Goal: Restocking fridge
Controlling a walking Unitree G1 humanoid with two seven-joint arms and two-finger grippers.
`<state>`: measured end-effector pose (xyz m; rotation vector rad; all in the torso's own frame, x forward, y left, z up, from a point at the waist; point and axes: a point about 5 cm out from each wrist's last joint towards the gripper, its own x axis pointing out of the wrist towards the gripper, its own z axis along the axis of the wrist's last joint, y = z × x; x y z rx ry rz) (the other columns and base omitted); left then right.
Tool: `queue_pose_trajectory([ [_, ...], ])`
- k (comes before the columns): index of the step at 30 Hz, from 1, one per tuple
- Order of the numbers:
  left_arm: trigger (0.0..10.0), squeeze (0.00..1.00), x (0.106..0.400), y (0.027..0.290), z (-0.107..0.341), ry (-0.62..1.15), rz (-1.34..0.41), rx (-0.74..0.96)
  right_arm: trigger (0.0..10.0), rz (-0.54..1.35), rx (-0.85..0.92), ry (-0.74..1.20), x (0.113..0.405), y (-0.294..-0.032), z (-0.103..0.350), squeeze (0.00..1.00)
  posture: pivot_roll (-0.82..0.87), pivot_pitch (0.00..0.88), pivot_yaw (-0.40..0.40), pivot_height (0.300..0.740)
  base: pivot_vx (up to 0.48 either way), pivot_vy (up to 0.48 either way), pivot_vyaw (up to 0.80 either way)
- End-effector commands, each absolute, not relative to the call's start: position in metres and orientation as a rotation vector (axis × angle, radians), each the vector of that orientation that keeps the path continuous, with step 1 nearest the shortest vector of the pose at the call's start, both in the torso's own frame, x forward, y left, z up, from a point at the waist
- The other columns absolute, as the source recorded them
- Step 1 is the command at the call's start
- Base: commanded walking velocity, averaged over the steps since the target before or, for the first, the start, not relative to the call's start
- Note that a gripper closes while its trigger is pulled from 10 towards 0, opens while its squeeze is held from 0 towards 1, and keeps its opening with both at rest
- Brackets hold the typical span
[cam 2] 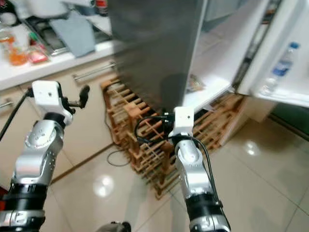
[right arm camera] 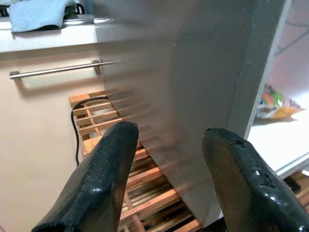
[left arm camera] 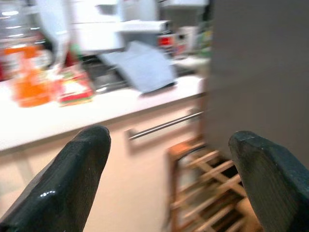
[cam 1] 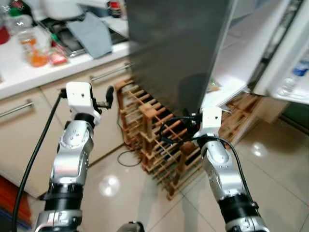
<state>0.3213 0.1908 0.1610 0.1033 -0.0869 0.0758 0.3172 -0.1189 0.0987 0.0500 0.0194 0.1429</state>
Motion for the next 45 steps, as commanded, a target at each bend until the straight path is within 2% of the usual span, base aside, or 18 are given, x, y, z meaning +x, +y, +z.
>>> queue_pose_trajectory([
  [1,10.0,0.00,0.318,0.197,0.149,-0.030,0.139,0.125,10.0,0.145,0.054,-0.001,0.320,-0.119,0.103,0.00,-0.01,0.000,-0.005,0.740,0.000,0.000,0.66],
  [9,10.0,0.00,0.312,0.179,0.142,-0.030,0.145,0.123,10.0,0.191,0.039,-0.022,0.323,-0.116,0.108,0.00,0.02,0.000,-0.039,0.740,0.000,0.000,0.66],
  [13,10.0,0.00,0.308,0.172,0.136,0.000,0.120,0.056,10.0,0.177,0.190,0.016,0.328,-0.115,0.111,0.00,0.03,0.000,-0.028,0.740,0.000,0.000,0.65],
  [23,10.0,0.00,0.312,0.165,0.143,-0.035,0.103,0.108,10.0,0.199,0.130,-0.020,0.332,-0.109,0.114,0.00,0.05,0.000,-0.016,0.740,0.000,0.000,0.63],
  [30,10.0,0.00,0.315,0.144,0.149,-0.091,0.054,0.189,10.0,0.261,0.061,-0.047,0.332,-0.106,0.119,0.00,0.03,0.000,-0.049,0.740,0.000,0.000,0.61],
  [35,10.0,0.00,0.321,0.143,0.151,-0.104,0.076,0.119,10.0,0.209,0.085,-0.016,0.335,-0.116,0.116,0.00,0.03,0.000,-0.073,0.740,0.000,0.000,0.47],
  [39,10.0,0.00,0.321,0.142,0.160,-0.158,0.045,0.093,10.0,0.202,0.093,-0.024,0.335,-0.115,0.117,0.00,0.02,0.000,-0.073,0.740,0.000,0.000,0.00],
  [42,10.0,0.00,0.320,0.140,0.166,-0.194,0.011,0.013,10.0,0.210,0.089,-0.038,0.335,-0.113,0.120,0.00,0.02,0.000,-0.077,0.740,0.000,0.000,0.00],
  [45,10.0,0.00,0.324,0.134,0.169,-0.224,-0.003,0.030,10.0,0.216,0.095,-0.038,0.336,-0.114,0.120,0.00,0.00,0.000,-0.098,0.740,0.480,0.000,0.00],
])
